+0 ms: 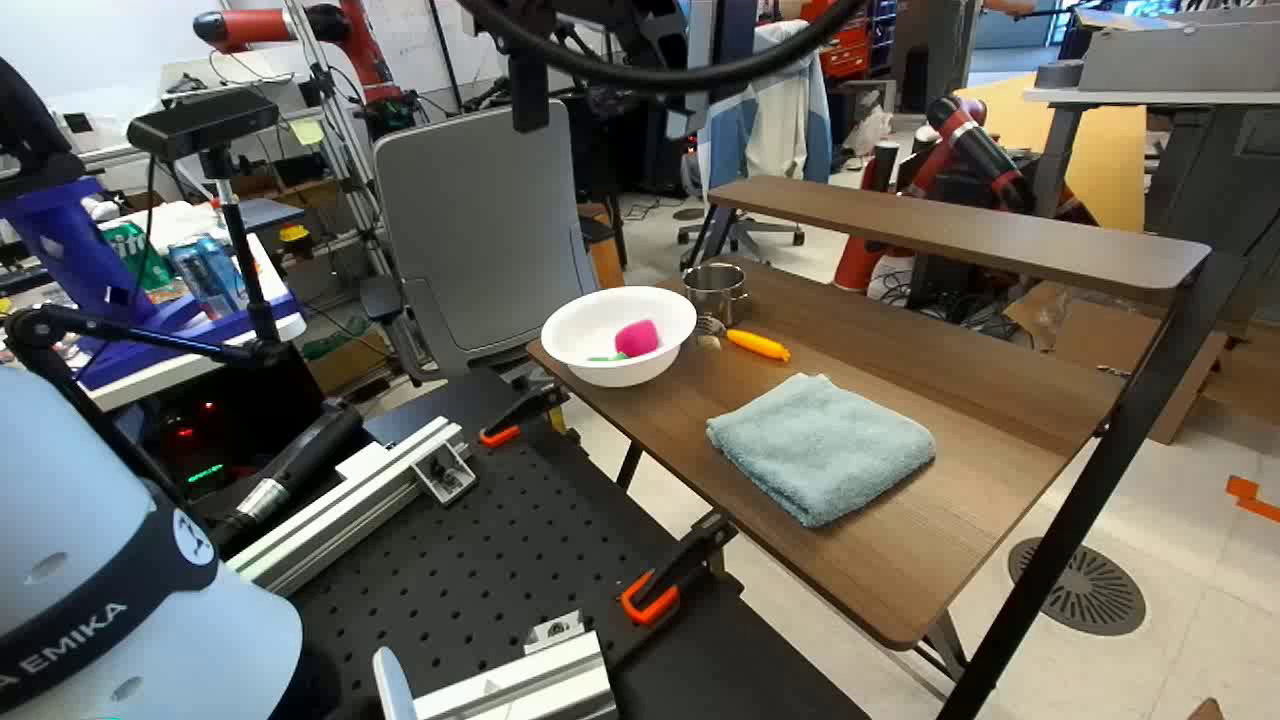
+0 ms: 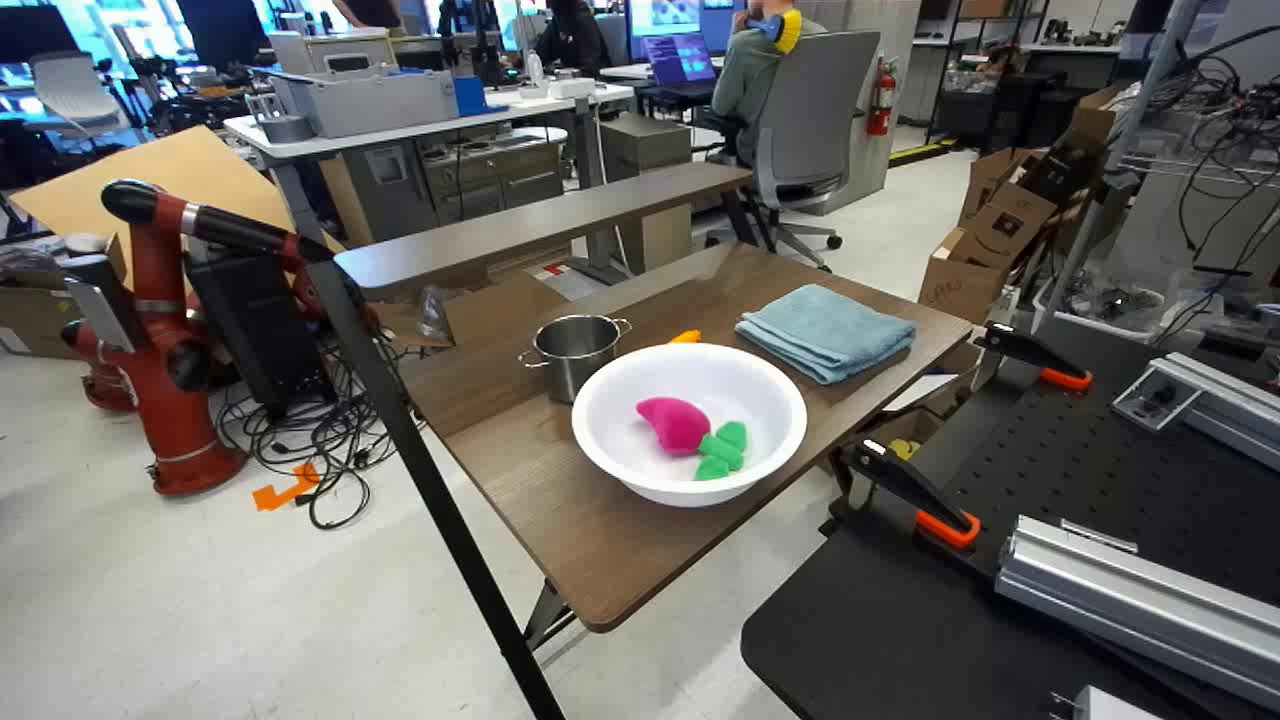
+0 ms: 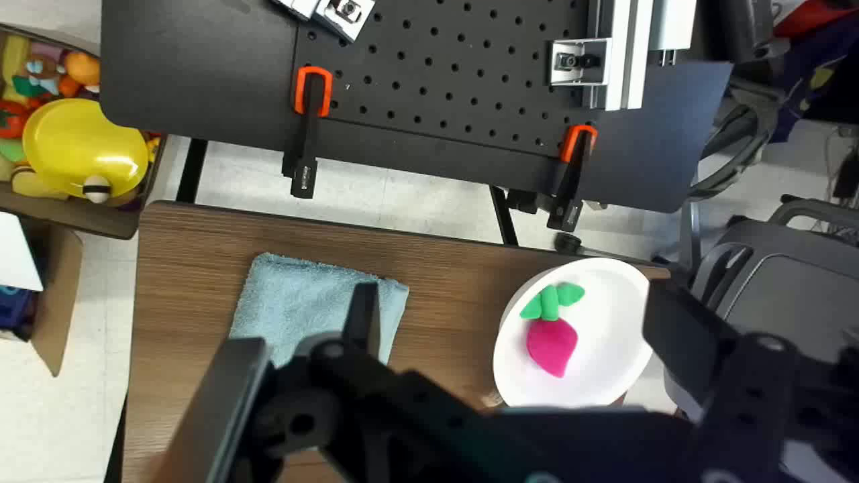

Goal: Pick up the fruit plush toy from the bowl and put it on the table

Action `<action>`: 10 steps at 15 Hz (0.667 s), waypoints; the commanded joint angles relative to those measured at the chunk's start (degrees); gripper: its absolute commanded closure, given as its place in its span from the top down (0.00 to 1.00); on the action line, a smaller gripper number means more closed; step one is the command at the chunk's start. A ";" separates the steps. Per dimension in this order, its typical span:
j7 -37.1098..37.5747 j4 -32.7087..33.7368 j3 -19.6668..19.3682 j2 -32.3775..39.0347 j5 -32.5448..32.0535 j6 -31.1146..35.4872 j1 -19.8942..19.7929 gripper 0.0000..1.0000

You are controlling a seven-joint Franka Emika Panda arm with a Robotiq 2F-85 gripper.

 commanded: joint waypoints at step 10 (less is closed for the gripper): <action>-0.62 0.04 2.89 0.57 0.76 -0.11 -1.40 1.00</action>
